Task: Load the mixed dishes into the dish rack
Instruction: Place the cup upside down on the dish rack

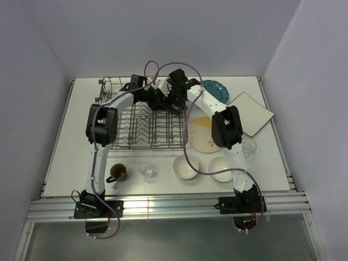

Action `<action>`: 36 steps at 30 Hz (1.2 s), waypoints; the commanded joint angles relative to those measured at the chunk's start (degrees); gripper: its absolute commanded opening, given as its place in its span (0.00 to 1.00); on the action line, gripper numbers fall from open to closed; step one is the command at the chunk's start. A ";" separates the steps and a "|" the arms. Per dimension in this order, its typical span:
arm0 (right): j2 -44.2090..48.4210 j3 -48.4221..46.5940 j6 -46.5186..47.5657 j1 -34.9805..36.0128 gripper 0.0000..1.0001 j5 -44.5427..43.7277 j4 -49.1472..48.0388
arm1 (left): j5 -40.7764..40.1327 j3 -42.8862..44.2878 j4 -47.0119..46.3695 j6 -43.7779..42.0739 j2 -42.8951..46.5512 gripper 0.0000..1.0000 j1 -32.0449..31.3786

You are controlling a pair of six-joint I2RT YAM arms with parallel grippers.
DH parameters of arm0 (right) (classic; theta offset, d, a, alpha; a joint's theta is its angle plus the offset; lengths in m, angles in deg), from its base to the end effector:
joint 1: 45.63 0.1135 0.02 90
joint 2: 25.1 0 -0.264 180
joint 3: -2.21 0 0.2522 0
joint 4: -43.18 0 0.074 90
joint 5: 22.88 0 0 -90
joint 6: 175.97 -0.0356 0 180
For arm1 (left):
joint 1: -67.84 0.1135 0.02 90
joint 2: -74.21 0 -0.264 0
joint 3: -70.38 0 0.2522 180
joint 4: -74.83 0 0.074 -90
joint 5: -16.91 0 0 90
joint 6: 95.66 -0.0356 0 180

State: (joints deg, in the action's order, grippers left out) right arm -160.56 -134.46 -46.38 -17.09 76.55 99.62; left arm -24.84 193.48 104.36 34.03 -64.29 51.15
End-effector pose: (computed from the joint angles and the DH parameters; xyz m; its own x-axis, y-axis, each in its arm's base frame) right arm 0.4563 0.2548 0.2144 -0.2034 -0.8263 -0.5252 -0.8863 0.3833 -0.2597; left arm 0.5001 -0.1777 0.1525 -0.9658 -0.1544 -0.2083 0.1045 0.5036 -0.8576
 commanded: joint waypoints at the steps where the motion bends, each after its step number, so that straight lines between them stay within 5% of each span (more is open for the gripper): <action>1: 5.20 -3.39 -1.62 0.65 1.00 3.31 -4.27 | -2.02 1.40 1.54 -1.71 -1.69 0.58 -0.10; 36: 11.79 0.83 -6.19 -3.13 1.00 10.43 -9.28 | -1.14 0.79 0.32 -0.75 -2.13 0.58 0.60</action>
State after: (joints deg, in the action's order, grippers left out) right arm -152.05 -133.79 -51.60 -19.39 85.38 92.10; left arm -24.75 193.57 104.36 34.22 -65.03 51.54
